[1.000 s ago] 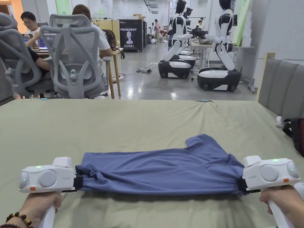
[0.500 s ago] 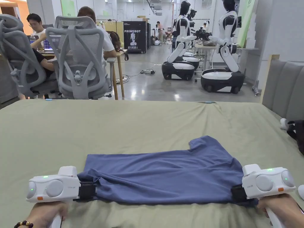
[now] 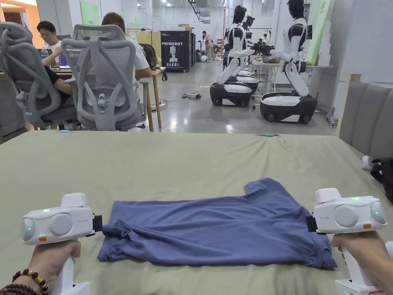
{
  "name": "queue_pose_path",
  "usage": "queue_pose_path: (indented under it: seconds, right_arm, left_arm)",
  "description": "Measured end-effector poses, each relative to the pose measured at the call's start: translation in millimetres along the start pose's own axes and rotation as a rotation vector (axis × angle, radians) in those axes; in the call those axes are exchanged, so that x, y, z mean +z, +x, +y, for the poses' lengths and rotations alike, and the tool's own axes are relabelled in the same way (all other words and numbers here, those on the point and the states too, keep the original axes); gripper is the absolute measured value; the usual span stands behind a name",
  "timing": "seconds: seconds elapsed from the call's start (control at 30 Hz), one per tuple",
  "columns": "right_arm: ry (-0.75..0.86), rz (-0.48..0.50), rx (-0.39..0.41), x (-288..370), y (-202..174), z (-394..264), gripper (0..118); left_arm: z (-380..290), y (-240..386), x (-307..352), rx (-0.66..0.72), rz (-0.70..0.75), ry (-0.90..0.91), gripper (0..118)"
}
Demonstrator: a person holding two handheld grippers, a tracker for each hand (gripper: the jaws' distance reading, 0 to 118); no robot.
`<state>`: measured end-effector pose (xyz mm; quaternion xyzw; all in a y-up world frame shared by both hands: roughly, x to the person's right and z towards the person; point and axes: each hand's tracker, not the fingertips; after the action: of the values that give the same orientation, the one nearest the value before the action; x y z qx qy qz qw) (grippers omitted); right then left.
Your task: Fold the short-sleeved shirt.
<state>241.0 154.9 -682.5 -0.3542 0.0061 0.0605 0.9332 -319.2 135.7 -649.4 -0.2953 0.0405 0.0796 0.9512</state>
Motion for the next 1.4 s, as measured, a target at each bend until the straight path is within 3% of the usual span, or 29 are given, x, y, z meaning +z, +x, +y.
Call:
queue_pose_path:
  seconds: [0.13, 0.17, 0.2, 0.23, 0.3, 0.33, 0.4, 0.6, 0.67, 0.7, 0.77, 0.83, 0.9, 1.13, 1.17, 1.2, 1.23, 1.27, 1.3, 1.4]
  right_arm:
    - [-0.003, 0.004, 0.019, -7, -1, 10, 0]
    - [-0.005, 0.011, 0.02, -10, 0, 12, 0]
    - [-0.008, 0.017, 0.02, -12, 0, 15, 0]
    - [-0.007, 0.022, 0.02, -15, 1, 17, 0]
    - [0.0, 0.031, 0.027, -24, -1, 21, 0]
    - [0.004, 0.031, 0.031, -29, -1, 22, 0]
    - [-0.001, 0.034, 0.037, -45, -3, 27, 0]
    - [-0.044, 0.053, 0.067, -90, -4, 36, 0]
    - [-0.057, 0.054, 0.075, -104, -5, 40, 0]
    - [-0.06, 0.054, 0.079, -109, -5, 41, 0]
    - [-0.06, 0.051, 0.085, -117, -5, 44, 0]
    - [-0.066, 0.045, 0.09, -115, -12, 48, 0]
    - [-0.072, 0.042, 0.096, -119, -12, 50, 0]
    - [-0.035, 0.079, 0.06, -121, -8, 101, 1]
    - [-0.035, 0.097, 0.063, -129, -3, 116, 9]
    - [-0.048, 0.107, 0.062, -133, -3, 131, 28]
    - [-0.069, 0.11, 0.055, -144, 0, 144, 67]
    - [-0.101, 0.107, 0.045, -157, 3, 152, 87]
    - [-0.119, 0.095, 0.034, -173, 7, 159, 97]
    - [-0.158, 0.068, 0.039, -228, 18, 171, 96]
  left_arm:
    - [18, 4, -16, -0.02, 0.005, 0.001, 0]
    - [24, 4, -24, -0.01, 0.002, 0.0, 5]
    - [33, 6, -31, 0.01, -0.004, 0.001, 24]
    - [41, 6, -40, 0.048, -0.035, -0.006, 65]
    - [57, 7, -68, 0.059, -0.042, -0.049, 116]
    - [64, 8, -82, 0.052, -0.02, -0.067, 117]
    - [78, 11, -110, 0.005, 0.025, -0.047, 108]
    - [97, 9, -187, -0.031, 0.033, -0.12, 106]
    - [95, 12, -205, -0.044, 0.03, -0.158, 95]
    - [92, 14, -212, -0.065, 0.022, -0.19, 85]
    - [83, 19, -222, -0.128, 0.025, -0.241, 48]
    - [77, 30, -217, -0.184, 0.061, -0.181, 35]
    - [79, 35, -210, -0.174, 0.057, -0.19, 1]
    - [94, 37, -184, -0.133, 0.03, -0.144, 1]
    - [95, 38, -180, -0.131, 0.027, -0.138, 1]
    - [96, 38, -177, -0.13, 0.023, -0.134, 1]
    - [96, 37, -175, -0.127, 0.014, -0.129, 1]
    - [96, 35, -175, -0.117, 0.001, -0.12, 1]
    - [96, 33, -175, -0.107, -0.014, -0.111, 1]
    - [95, 27, -178, -0.11, -0.022, -0.109, 1]
